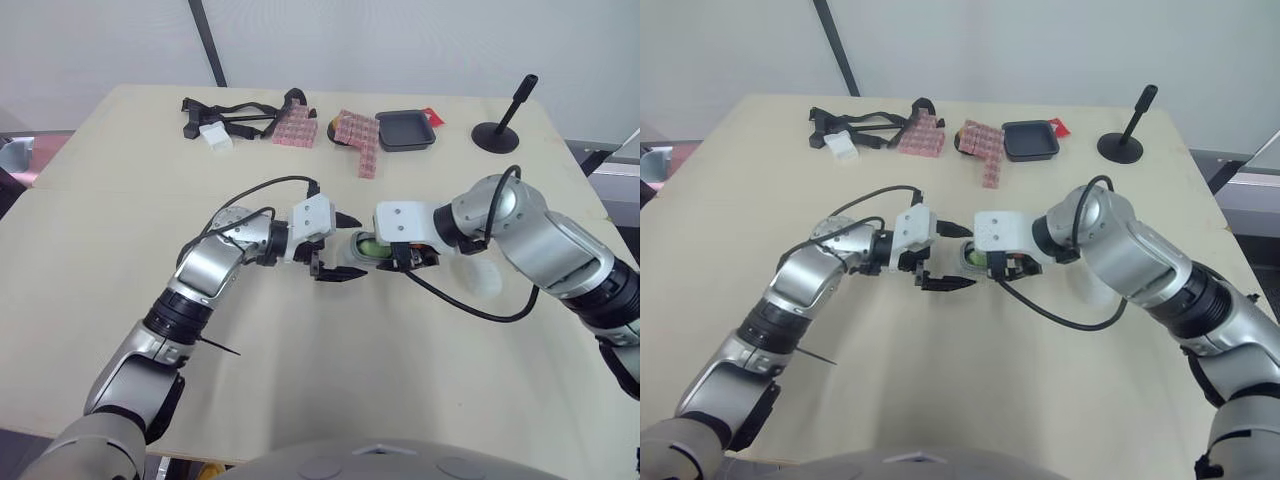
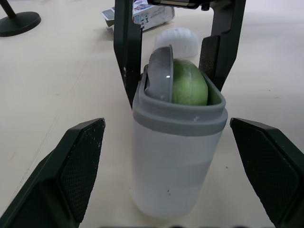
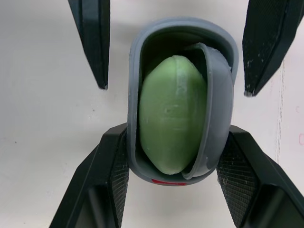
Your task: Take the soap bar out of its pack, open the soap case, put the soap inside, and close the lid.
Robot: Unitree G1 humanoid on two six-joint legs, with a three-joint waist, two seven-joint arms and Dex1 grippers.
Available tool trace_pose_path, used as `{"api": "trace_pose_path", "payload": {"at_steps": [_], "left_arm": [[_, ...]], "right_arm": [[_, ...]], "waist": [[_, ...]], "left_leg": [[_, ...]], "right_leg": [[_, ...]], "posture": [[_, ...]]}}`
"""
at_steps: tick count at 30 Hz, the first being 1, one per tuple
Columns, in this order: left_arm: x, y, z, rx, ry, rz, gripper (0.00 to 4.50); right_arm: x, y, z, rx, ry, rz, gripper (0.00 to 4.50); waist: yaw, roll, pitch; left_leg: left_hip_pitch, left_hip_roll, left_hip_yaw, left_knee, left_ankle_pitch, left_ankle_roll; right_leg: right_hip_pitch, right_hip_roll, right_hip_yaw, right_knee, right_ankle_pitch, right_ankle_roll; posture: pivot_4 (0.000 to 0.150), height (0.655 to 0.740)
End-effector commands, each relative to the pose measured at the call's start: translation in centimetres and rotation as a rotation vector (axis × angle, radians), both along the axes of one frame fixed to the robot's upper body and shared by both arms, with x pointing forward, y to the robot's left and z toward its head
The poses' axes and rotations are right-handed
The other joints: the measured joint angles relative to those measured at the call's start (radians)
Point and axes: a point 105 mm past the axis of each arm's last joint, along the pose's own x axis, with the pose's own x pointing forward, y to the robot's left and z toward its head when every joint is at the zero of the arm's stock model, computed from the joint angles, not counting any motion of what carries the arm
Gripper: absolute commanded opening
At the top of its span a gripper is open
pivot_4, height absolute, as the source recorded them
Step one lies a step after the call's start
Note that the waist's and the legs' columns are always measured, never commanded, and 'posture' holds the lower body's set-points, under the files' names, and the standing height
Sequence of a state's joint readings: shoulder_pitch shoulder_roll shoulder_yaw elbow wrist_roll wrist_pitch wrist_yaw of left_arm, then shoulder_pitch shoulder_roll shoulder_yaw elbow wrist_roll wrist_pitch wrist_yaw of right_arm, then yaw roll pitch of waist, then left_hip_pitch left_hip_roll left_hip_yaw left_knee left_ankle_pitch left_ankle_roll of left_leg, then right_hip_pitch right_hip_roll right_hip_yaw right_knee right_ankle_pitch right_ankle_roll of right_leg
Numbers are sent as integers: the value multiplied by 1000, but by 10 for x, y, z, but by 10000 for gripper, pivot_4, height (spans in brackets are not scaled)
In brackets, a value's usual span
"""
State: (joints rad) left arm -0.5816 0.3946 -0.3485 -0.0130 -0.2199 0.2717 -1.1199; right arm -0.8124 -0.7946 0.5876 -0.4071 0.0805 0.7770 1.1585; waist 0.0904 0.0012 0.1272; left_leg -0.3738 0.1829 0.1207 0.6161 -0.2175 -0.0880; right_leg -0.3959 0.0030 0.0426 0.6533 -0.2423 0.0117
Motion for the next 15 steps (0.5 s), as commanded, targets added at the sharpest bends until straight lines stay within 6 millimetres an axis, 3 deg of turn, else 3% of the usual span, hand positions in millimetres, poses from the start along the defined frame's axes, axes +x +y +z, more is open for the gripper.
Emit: {"api": "trace_pose_path", "payload": {"at_steps": [1, 3, 4, 11, 15], "left_arm": [[1, -3, 8, -3, -45, -11, 44840], [1, -3, 8, -5, -45, -11, 44840], [1, -4, 8, -5, -46, -12, 42369], [1, -4, 7, -5, -46, -9, 19903], [1, -5, 7, -7, -44, -8, 19308]], "right_arm": [[2, 3, 14, 16, -43, 2, 22211], [2, 4, 14, 16, -37, -1, 22211], [2, 5, 14, 16, -37, -2, 22211], [0, 6, 16, 18, -26, -2, 22211], [0, 7, 17, 24, -26, -4, 22211]], "waist": [[0, 0, 0], [0, 0, 0], [0, 0, 0], [1, 0, 0], [0, 0, 0]], "left_leg": [[0, 0, 0, 0, 0, 0], [0, 0, 0, 0, 0, 0], [0, 0, 0, 0, 0, 0], [0, 0, 0, 0, 0, 0], [0, 0, 0, 0, 0, 0]], "right_leg": [[0, 0, 0, 0, 0, 0], [0, 0, 0, 0, 0, 0], [0, 0, 0, 0, 0, 0], [0, 0, 0, 0, 0, 0], [0, 0, 0, 0, 0, 0]], "posture": [[1500, 7400], [1500, 7400], [1500, 7400], [1500, 7400], [1500, 7400]]}}
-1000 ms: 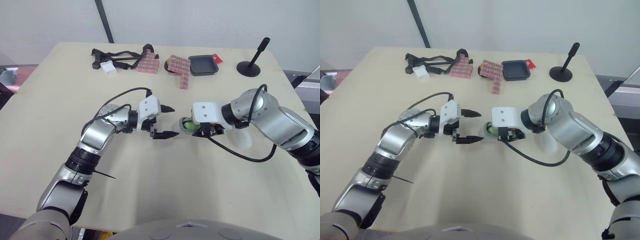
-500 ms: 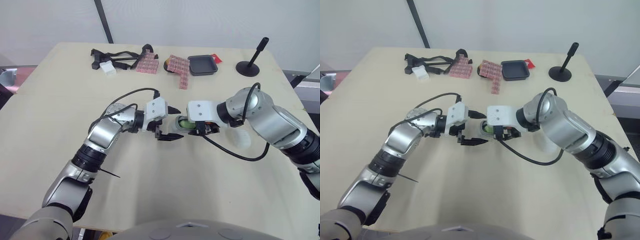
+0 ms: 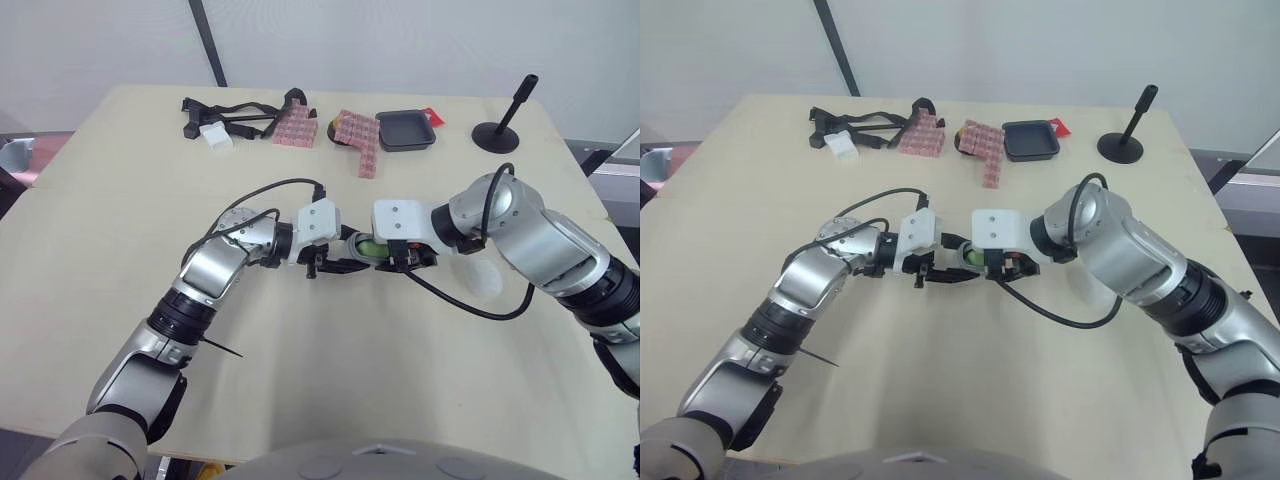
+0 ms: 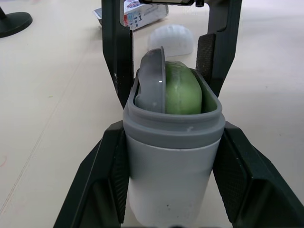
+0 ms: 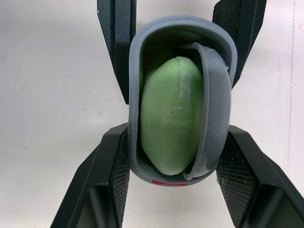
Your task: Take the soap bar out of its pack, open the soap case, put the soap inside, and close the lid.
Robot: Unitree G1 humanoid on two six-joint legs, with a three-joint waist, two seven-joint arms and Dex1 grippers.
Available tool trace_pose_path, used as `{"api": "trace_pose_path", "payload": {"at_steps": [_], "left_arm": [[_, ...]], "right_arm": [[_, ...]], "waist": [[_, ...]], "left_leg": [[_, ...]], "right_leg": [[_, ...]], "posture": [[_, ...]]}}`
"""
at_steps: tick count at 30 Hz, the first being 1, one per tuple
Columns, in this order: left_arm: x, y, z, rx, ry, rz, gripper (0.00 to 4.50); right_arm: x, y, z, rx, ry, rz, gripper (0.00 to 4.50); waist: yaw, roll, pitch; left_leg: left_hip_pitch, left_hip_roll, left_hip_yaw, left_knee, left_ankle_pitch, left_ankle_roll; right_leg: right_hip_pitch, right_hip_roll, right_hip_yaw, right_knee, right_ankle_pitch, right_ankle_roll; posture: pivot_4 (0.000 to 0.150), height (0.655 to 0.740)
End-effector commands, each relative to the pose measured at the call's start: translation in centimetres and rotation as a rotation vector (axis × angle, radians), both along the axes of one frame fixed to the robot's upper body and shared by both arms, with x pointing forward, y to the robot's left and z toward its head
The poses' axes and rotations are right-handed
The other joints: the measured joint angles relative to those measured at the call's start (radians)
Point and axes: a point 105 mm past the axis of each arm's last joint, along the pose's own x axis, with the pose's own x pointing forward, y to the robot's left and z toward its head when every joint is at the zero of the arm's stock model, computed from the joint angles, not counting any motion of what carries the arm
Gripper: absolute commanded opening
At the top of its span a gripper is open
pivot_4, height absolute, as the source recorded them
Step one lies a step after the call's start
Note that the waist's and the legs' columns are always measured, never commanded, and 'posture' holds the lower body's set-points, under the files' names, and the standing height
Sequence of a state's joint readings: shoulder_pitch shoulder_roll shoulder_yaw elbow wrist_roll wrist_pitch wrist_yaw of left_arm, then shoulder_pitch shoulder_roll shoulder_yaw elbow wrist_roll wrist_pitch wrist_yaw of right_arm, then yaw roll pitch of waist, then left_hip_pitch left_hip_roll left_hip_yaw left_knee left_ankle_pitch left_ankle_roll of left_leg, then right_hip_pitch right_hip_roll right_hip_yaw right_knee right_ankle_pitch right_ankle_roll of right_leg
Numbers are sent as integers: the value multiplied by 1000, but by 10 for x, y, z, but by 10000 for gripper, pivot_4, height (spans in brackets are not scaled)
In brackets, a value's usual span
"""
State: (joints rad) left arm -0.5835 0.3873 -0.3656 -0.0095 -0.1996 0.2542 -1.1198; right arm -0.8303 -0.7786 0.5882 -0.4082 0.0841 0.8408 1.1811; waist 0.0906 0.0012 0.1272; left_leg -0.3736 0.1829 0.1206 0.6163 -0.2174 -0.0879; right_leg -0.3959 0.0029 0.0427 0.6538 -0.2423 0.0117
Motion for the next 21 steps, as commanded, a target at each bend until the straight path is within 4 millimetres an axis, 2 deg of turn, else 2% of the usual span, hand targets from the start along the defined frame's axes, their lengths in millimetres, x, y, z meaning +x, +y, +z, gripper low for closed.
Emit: {"api": "trace_pose_path", "payload": {"at_steps": [1, 7, 9, 13, 19, 21], "left_arm": [[2, -1, 9, -23, -26, 8, 19308], [4, 0, 8, -23, -27, 16, 19308], [4, 1, 8, -25, -30, 19, 19308], [7, 2, 7, -30, -31, 37, 19308], [6, 15, 7, -70, -31, 60, 19308], [4, 28, 14, -174, -59, 63, 19308]], "right_arm": [[1, 6, 17, 31, -68, 18, 22211], [3, 10, 17, 63, -87, 12, 22211], [1, 9, 16, 63, -88, 23, 31910], [0, 8, 14, 72, -87, 15, 43650], [9, -19, 6, 40, -100, -80, 44384], [12, -41, 12, 43, -113, -179, 44384]], "waist": [[0, 0, 0], [0, 0, 0], [0, 0, 0], [3, 0, 0], [4, 0, 0], [6, 0, 0]], "left_leg": [[0, 0, 0, 0, 0, 0], [0, 0, 0, 0, 0, 0], [0, 0, 0, 0, 0, 0], [0, 0, 0, 0, 0, 0], [0, 0, 0, 0, 0, 0], [0, 0, 0, 0, 0, 0]], "right_leg": [[0, 0, 0, 0, 0, 0], [0, 0, 0, 0, 0, 0], [0, 0, 0, 0, 0, 0], [0, 0, 0, 0, 0, 0], [0, 0, 0, 0, 0, 0], [0, 0, 0, 0, 0, 0]], "posture": [[1500, 7400], [1500, 7400], [1500, 7400], [1500, 7400], [1500, 7400], [1500, 7400]]}}
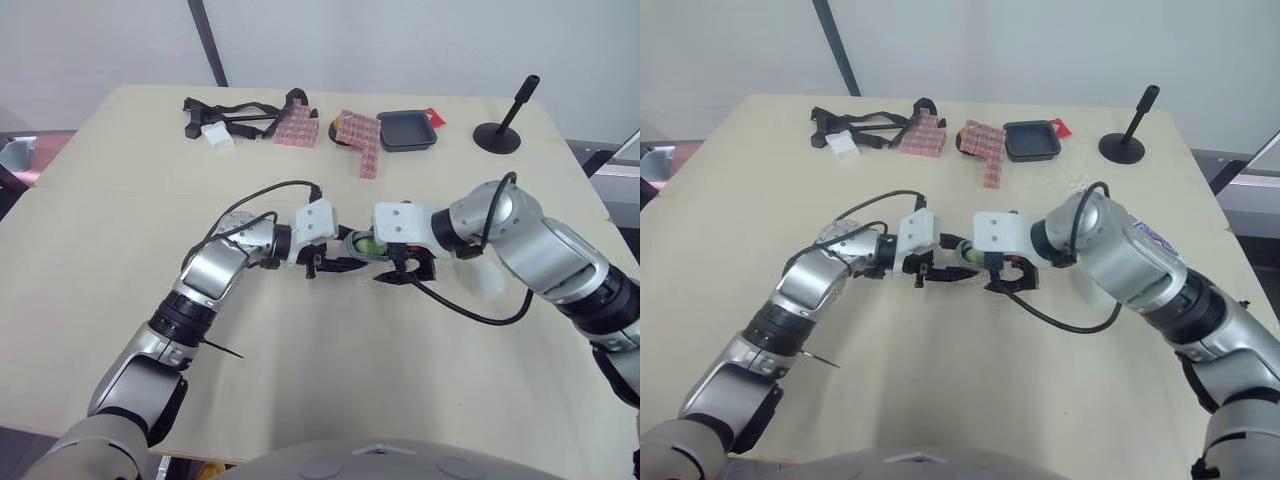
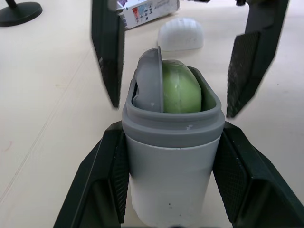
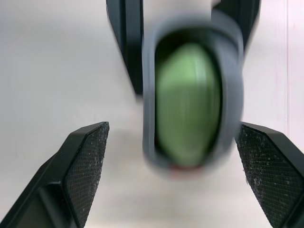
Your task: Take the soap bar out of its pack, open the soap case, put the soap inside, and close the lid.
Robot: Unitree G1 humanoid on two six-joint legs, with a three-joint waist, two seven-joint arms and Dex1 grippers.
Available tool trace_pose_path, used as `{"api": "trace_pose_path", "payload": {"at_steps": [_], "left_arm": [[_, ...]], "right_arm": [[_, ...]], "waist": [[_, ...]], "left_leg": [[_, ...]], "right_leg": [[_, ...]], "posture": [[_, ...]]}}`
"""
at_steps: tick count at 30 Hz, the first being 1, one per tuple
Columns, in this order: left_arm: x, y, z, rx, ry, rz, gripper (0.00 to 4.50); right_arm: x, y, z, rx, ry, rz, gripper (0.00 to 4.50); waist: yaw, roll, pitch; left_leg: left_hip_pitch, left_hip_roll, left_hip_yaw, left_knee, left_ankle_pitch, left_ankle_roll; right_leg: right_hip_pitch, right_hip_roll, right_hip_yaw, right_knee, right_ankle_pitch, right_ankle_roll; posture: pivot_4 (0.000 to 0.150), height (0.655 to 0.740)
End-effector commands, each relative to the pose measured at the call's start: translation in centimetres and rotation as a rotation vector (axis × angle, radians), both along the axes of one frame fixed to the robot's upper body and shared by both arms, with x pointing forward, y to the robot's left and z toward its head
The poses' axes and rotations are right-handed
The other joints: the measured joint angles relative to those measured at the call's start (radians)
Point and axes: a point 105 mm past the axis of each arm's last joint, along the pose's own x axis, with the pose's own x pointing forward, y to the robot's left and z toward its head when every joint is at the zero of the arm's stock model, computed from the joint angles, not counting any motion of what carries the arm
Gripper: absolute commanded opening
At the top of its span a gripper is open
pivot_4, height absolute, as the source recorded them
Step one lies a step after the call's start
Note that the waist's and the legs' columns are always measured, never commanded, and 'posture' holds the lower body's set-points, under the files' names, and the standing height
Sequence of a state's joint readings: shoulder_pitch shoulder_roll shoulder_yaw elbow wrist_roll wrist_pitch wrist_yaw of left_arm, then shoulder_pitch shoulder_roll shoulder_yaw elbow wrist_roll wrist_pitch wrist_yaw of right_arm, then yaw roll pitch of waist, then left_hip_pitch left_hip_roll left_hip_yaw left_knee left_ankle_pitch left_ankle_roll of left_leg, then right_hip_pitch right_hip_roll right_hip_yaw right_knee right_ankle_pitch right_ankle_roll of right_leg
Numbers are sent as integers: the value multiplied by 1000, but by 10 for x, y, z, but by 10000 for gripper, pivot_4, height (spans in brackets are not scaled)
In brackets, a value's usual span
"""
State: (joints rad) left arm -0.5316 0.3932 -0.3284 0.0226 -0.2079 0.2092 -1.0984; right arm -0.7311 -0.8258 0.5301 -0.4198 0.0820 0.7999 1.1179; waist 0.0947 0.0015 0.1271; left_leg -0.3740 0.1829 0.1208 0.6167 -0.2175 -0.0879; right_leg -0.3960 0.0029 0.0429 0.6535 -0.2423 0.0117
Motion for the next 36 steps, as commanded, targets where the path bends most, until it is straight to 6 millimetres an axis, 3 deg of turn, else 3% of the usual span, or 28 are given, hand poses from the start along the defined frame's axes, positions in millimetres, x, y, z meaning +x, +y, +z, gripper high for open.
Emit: {"api": "trace_pose_path", "payload": {"at_steps": [1, 4, 9, 16, 25, 36], "left_arm": [[-3, 22, 27, -201, -85, 3, 19308], [-7, 34, 27, -298, -71, 37, 19308], [-17, 46, 5, -370, -62, 60, 19308], [-15, 37, -22, -410, -19, 66, 19308], [-14, 31, -30, -411, -15, 35, 19308], [-15, 33, -34, -394, -17, 32, 19308]], "right_arm": [[8, -31, 23, 24, -79, -157, 44384], [5, -43, 25, 33, -63, -248, 44384], [3, -62, 30, 63, -10, -465, 44384], [1, -102, 11, 16, 40, -753, 44384], [-6, -127, -4, 2, 92, -922, 44384], [-10, -142, -32, -41, 137, -1001, 44384]], "waist": [[2, 0, 0], [-1, 0, 0], [0, 0, 0], [20, 0, 0], [22, 1, 0], [25, 1, -1]], "left_leg": [[0, 0, 0, 0, 0, 0], [0, 0, 0, 0, 0, 0], [1, 1, 0, 0, 0, 0], [2, 1, 0, 0, 0, 0], [2, 1, 1, 0, 0, 0], [3, 2, 1, 0, 0, 0]], "right_leg": [[0, 0, 0, 0, 0, 0], [0, 0, 0, 0, 0, 0], [0, 0, 0, -1, 0, 0], [0, -1, 0, -3, 0, 0], [0, -1, 1, -3, 0, 0], [0, -1, 1, -3, 0, 0]], "posture": [[1500, 7400], [1500, 7400], [1500, 7400], [1500, 7400], [1500, 7400], [1500, 7400]]}}
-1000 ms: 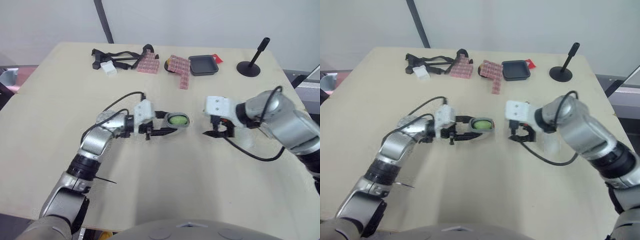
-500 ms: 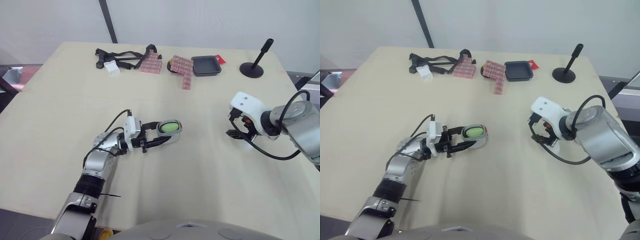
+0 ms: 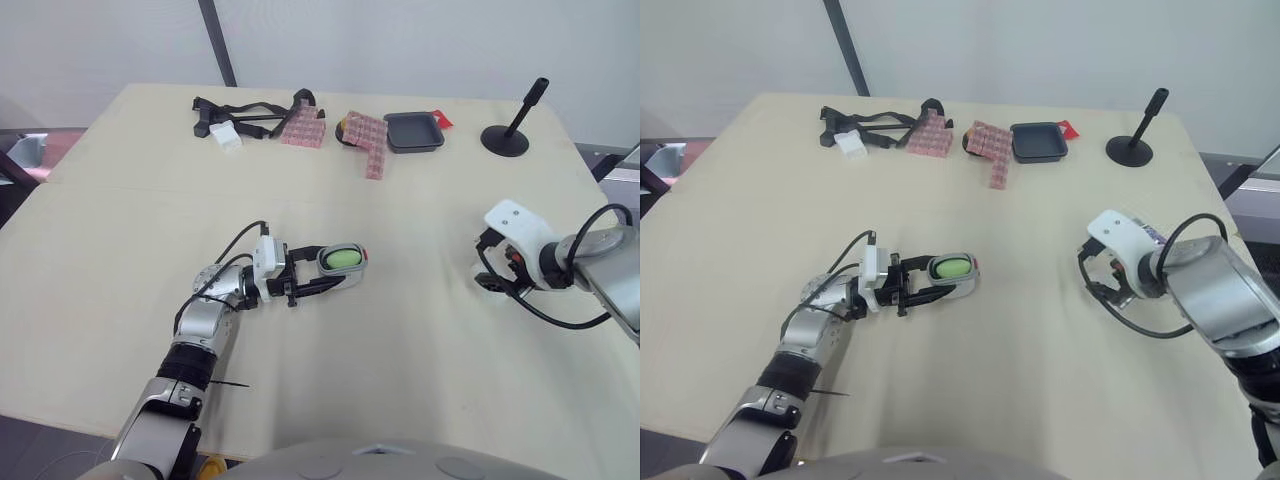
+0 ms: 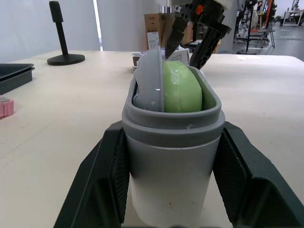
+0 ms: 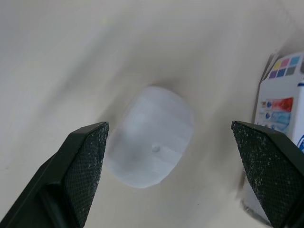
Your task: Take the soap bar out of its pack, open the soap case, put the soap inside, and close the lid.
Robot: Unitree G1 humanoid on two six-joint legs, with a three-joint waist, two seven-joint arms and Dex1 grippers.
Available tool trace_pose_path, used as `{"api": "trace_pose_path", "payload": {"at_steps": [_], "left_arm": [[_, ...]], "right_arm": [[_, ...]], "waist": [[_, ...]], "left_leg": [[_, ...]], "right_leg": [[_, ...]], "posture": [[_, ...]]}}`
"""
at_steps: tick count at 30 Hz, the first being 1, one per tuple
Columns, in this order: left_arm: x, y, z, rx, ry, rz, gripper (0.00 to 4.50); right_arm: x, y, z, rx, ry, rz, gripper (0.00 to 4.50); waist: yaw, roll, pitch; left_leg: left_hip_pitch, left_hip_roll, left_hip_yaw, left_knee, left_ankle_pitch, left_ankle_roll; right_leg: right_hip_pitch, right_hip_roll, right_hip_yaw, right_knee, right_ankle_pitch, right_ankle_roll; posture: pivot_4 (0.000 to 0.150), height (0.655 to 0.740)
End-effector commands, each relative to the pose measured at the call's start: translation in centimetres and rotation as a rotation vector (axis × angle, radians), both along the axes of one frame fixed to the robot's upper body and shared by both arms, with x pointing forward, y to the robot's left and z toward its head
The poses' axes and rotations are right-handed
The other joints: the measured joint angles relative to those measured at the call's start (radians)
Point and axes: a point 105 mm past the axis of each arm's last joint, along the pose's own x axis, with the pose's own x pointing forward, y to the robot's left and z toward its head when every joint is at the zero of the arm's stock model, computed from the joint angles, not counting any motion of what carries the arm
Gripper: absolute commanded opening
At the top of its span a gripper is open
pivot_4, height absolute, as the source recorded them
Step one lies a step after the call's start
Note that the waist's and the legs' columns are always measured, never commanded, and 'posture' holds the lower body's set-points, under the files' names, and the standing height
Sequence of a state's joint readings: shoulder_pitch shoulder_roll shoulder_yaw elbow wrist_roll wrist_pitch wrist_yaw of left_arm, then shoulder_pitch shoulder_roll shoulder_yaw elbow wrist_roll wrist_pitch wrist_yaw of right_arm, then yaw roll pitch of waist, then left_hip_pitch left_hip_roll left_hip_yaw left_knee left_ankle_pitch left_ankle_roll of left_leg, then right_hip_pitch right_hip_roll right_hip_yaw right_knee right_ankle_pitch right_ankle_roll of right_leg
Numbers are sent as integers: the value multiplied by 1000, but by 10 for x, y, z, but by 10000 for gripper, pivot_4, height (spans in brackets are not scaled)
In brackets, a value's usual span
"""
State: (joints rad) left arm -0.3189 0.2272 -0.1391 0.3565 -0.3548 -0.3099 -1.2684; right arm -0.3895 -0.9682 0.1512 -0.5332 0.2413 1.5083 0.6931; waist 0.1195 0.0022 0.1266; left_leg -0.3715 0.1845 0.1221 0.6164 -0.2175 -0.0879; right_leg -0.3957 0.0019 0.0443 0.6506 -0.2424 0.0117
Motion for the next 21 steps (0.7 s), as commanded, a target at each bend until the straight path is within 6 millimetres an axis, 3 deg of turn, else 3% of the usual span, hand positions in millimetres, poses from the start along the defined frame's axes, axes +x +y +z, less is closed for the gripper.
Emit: {"api": "trace_pose_path", "payload": {"at_steps": [1, 13, 14, 16, 21], "left_arm": [[0, 3, 5, 2, -36, 2, 19308], [-1, 6, 2, 33, -40, 10, 19308], [-1, 6, 2, 33, -41, 10, 19308], [0, 6, 3, 30, -47, 14, 19308], [0, 5, 3, 27, -49, 15, 19308]], "right_arm": [[4, -3, 0, -2, -22, -19, 44384], [7, -1, -15, 42, 18, -55, 44384], [7, -1, -15, 47, 13, -58, 40271], [8, 0, -14, 51, 12, -55, 36765], [7, 3, -9, 43, -8, -18, 20214]], "waist": [[0, 0, 0], [-3, 1, 0], [-4, 1, 0], [-5, 1, 0], [-5, 1, 0]], "left_leg": [[0, 0, 0, 0, 0, 0], [2, 0, 0, 0, 0, 0], [2, 0, 0, 0, 0, 0], [4, 0, 0, 0, 0, 0], [4, 0, 0, 0, 0, 0]], "right_leg": [[0, 0, 0, 0, 0, 0], [2, 0, 0, 0, 0, 0], [2, 0, 0, 0, 0, 0], [3, 0, 0, 0, 0, 0], [4, 0, 0, 0, 0, 0]], "posture": [[1500, 7400], [1500, 7400], [1500, 7400], [1500, 7400], [1500, 7400]]}}
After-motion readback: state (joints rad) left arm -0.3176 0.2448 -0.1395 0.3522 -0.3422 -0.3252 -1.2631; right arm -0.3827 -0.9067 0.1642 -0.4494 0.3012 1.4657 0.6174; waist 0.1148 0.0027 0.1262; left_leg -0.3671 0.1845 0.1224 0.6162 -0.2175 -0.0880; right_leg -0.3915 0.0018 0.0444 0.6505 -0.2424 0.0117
